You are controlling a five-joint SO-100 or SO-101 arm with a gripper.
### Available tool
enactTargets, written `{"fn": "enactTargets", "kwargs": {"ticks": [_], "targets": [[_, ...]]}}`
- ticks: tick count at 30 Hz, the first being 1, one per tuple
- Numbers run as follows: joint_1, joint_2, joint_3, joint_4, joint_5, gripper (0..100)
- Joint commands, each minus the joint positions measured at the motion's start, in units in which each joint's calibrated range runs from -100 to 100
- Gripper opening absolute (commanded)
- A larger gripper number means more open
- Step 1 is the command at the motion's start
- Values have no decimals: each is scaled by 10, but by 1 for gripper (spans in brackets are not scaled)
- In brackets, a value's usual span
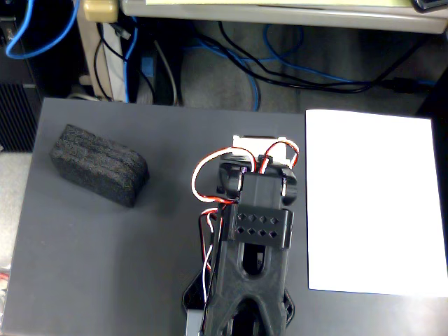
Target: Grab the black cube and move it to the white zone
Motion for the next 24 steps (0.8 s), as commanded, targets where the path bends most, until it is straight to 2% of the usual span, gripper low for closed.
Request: {"fn": "enactTargets", "kwargs": {"ticks": [1, 4, 11, 15, 21, 24], "targets": [[38, -6, -3, 2, -2, 1], [66, -6, -3, 2, -2, 1], [66, -6, -3, 2, -2, 1], [7, -6, -23, 2, -2, 1], [-4, -5, -342, 10, -2, 1], [-4, -5, -451, 10, 3, 1]]}}
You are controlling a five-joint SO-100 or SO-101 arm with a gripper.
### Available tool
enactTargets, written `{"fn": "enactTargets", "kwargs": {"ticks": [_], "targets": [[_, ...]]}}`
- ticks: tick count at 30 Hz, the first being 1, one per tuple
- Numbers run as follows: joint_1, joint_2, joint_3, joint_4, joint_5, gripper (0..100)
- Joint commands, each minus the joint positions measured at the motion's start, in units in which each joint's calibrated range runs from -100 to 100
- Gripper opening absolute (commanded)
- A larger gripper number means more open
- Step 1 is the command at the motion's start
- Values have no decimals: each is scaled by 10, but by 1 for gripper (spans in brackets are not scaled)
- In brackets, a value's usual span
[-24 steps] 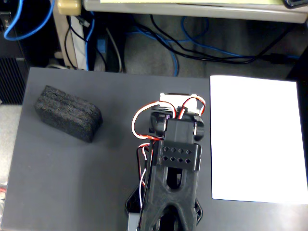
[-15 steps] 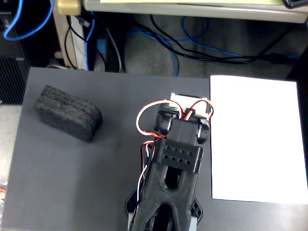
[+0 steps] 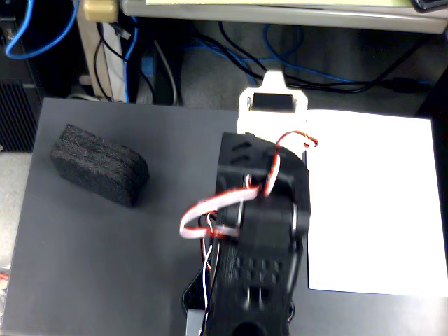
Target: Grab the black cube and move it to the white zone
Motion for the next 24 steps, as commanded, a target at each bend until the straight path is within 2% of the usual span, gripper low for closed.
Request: {"fn": "enactTargets", "kwargs": {"ticks": [1, 5, 6, 8, 12, 15, 19, 24], "targets": [[-3, -5, -147, -3, 3, 2], [-3, -5, -216, -1, 4, 2], [-3, -5, -229, 3, 12, 2], [-4, -4, -245, 42, 63, 2], [-4, 22, -277, 69, 86, 2], [-65, 202, -348, 69, 91, 2], [-132, 435, -543, 77, 108, 2], [-180, 602, -641, 77, 158, 2]]}}
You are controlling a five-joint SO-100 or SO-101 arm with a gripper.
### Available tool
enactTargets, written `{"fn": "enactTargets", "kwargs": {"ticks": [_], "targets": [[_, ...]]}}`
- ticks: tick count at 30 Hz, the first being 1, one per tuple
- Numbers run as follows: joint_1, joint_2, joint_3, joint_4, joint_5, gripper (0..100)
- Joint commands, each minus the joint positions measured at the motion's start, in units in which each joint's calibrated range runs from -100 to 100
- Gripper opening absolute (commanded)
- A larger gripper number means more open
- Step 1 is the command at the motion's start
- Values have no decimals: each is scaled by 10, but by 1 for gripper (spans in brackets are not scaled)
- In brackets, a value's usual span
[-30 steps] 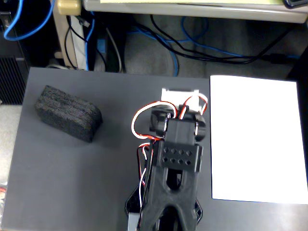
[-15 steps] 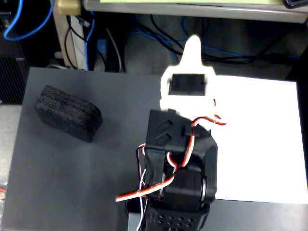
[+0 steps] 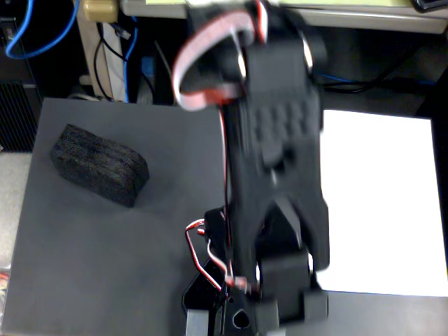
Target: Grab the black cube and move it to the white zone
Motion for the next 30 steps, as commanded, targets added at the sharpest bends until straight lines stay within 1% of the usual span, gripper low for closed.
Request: {"fn": "enactTargets", "kwargs": {"ticks": [1, 4, 7, 9, 13, 16, 17, 18, 20, 23, 24, 25, 27, 30], "targets": [[-46, 96, -78, 2, 47, 2], [-107, 141, -106, 2, 81, 2], [-192, 168, -144, 2, 108, 2], [-250, 194, -160, 2, 148, 2], [-313, 263, -187, 2, 208, 2], [-369, 304, -186, 2, 278, 2], [-388, 316, -186, 10, 296, 2], [-398, 325, -186, 40, 313, 2], [-400, 327, -187, 114, 347, 2], [-394, 322, -187, 162, 385, 2], [-370, 322, -187, 180, 398, 3], [-333, 322, -187, 195, 418, 7], [-265, 322, -187, 195, 442, 21], [-241, 323, -185, 195, 482, 33]]}}
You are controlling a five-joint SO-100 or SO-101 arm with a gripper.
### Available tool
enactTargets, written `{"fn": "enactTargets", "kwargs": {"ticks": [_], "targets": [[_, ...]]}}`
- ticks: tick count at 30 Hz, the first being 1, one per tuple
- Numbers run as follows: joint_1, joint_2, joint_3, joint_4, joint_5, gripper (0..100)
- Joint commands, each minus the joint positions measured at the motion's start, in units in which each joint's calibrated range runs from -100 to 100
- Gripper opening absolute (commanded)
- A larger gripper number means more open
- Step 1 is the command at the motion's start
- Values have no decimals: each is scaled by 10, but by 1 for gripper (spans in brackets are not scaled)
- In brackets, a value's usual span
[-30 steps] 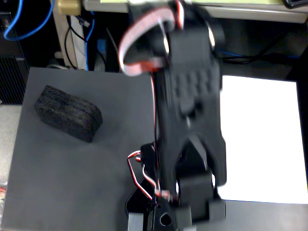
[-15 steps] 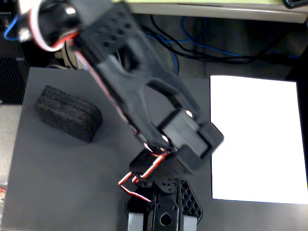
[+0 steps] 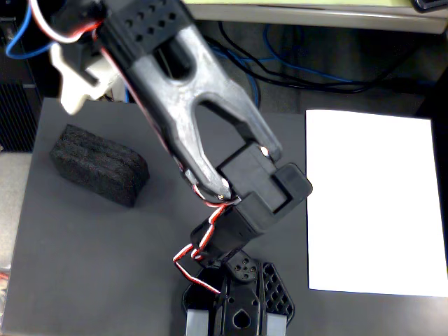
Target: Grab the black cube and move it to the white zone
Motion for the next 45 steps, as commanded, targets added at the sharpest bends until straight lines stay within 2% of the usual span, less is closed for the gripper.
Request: {"fn": "enactTargets", "kwargs": {"ticks": [1, 3, 5, 15, 23, 30, 45], "targets": [[20, -10, -33, 9, 49, 38], [18, -11, -32, 9, 51, 44], [19, -12, -31, 9, 50, 46], [13, -2, -28, 7, 53, 45], [-22, -2, 57, -33, 50, 45], [-16, 184, 49, -94, 49, 45], [-21, 193, 58, -95, 42, 45]]}}
